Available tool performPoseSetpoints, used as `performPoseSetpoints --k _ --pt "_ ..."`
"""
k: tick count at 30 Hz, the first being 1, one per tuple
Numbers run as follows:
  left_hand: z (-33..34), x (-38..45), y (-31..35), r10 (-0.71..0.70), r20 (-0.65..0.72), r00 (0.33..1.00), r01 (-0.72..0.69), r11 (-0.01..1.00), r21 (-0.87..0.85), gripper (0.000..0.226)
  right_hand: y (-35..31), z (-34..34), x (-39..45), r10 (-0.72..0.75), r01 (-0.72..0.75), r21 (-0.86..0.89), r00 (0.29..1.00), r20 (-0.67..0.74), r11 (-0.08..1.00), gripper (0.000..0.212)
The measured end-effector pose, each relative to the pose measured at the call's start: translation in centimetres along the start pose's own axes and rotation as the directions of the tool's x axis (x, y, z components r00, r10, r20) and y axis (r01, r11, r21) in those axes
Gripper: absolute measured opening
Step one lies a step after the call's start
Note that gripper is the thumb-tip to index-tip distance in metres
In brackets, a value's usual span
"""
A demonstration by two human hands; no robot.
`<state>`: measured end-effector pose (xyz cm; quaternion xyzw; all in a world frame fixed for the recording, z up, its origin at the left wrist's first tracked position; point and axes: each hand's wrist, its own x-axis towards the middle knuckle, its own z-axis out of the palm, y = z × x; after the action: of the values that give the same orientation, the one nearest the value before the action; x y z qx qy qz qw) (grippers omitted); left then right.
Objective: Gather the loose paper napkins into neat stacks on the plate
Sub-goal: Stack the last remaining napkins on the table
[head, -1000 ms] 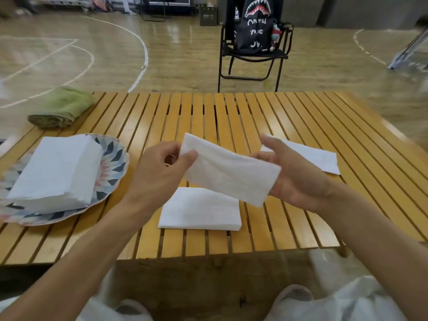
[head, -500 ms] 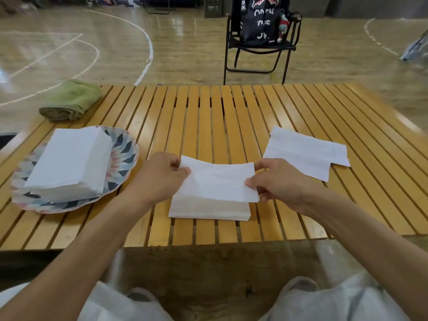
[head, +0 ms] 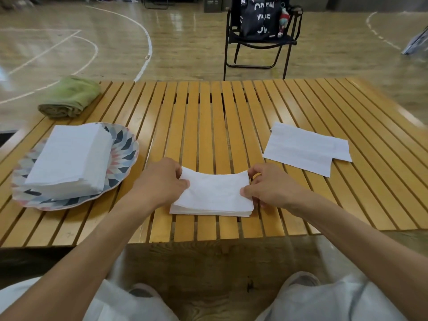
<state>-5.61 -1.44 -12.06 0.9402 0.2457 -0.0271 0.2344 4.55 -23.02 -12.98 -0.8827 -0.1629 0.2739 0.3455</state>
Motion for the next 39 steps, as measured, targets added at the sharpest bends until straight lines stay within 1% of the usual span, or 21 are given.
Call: performPoseSetpoints --k 5,6,8,10,11,12,13,15,16,17,18,19,20,23,26,28,31,33,35,37,39 --pt "0.4 0.1 -0.1 -0.029 0.015 0.999 0.028 0.997 0.071 0.018 -0.2 0.2 -0.1 0.007 -0.007 -0.058 1.0 0.004 0.998 0.036" --pt "0.4 0.1 -0.2 -0.038 0.02 0.999 0.037 0.996 0.081 0.024 -0.2 0.1 -0.1 0.006 -0.005 -0.074 1.0 0.004 0.997 0.038" --pt "0.6 0.0 -0.3 -0.047 0.014 0.999 0.045 0.992 0.122 0.045 -0.2 0.2 -0.1 0.001 -0.001 -0.102 1.0 0.007 0.995 0.042" --pt "0.8 -0.2 -0.3 -0.019 -0.033 0.999 0.025 0.981 0.191 0.061 -0.3 0.2 -0.1 -0.001 0.003 -0.119 1.0 0.019 0.993 0.046" --pt "0.9 -0.4 -0.2 0.018 -0.063 0.998 -0.004 0.977 0.215 0.065 -0.3 0.1 -0.1 0.001 0.002 -0.123 1.0 0.027 0.992 0.047" --pt "1.0 -0.5 -0.2 0.081 -0.083 0.993 -0.06 0.973 0.225 0.065 -0.3 0.0 0.0 0.005 -0.002 -0.123 1.0 0.019 0.992 0.046" --pt "1.0 -0.6 0.0 0.17 -0.087 0.982 -0.147 0.964 0.222 0.06 -0.1 -0.4 0.2 0.005 -0.007 -0.131 1.0 -0.017 0.991 0.043" --pt "1.0 -0.9 0.5 0.362 -0.03 0.932 -0.351 0.918 0.182 0.037 0.7 -1.9 0.8 -0.031 -0.002 -0.181 0.984 -0.178 0.983 0.031" --pt "1.0 -1.2 0.8 0.424 0.02 0.906 -0.422 0.895 0.142 0.028 1.3 -2.8 1.2 -0.063 0.004 -0.214 0.96 -0.272 0.977 0.022" --pt "1.3 -1.5 1.0 0.453 0.074 0.888 -0.459 0.881 0.115 0.025 1.9 -3.8 1.5 -0.099 0.006 -0.256 0.93 -0.353 0.967 0.013" --pt "1.7 -1.6 1.1 0.462 0.123 0.879 -0.474 0.874 0.107 0.026 2.5 -4.7 1.8 -0.133 0.001 -0.306 0.902 -0.41 0.952 0.008" --pt "2.1 -1.6 1.1 0.456 0.156 0.876 -0.475 0.873 0.115 0.029 3.2 -5.4 2.0 -0.158 -0.012 -0.358 0.883 -0.441 0.934 0.007" --pt "2.6 -1.6 1.1 0.448 0.164 0.879 -0.469 0.874 0.128 0.032 3.8 -5.8 2.2 -0.166 -0.031 -0.401 0.879 -0.447 0.915 0.01" --pt "3.5 -1.5 1.3 0.448 0.124 0.885 -0.464 0.869 0.174 0.039 4.9 -6.1 2.6 -0.131 -0.067 -0.464 0.915 -0.381 0.883 0.017" --pt "4.0 -1.5 1.4 0.452 0.129 0.883 -0.469 0.861 0.198 0.044 5.0 -5.5 2.8 -0.096 -0.094 -0.507 0.937 -0.335 0.857 0.013" --pt "4.1 -1.5 1.5 0.45 0.144 0.881 -0.472 0.859 0.201 0.047 4.8 -5.2 2.7 -0.096 -0.11 -0.547 0.937 -0.335 0.83 0.009" --pt "4.1 -1.6 1.4 0.455 0.157 0.877 -0.479 0.854 0.204 0.05 4.6 -5.1 2.6 -0.125 -0.125 -0.58 0.92 -0.372 0.805 0.007" --pt "4.1 -1.7 1.4 0.458 0.156 0.875 -0.482 0.853 0.2 0.051 4.4 -5.5 2.6 -0.143 -0.124 -0.565 0.903 -0.405 0.816 0.013" --pt "4.0 -1.8 1.3 0.461 0.152 0.874 -0.484 0.854 0.19 0.051 4.1 -6.1 2.4 -0.161 -0.104 -0.494 0.871 -0.465 0.863 0.022" --pt "3.9 -1.8 1.3 0.464 0.141 0.874 -0.483 0.858 0.175 0.049 3.6 -6.9 2.1 -0.202 -0.053 -0.414 0.813 -0.547 0.909 0.021" --pt "3.6 -1.8 1.3 0.467 0.135 0.874 -0.484 0.862 0.153 0.048 3.1 -7.5 1.7 -0.256 0.021 -0.372 0.759 -0.598 0.928 0.017"
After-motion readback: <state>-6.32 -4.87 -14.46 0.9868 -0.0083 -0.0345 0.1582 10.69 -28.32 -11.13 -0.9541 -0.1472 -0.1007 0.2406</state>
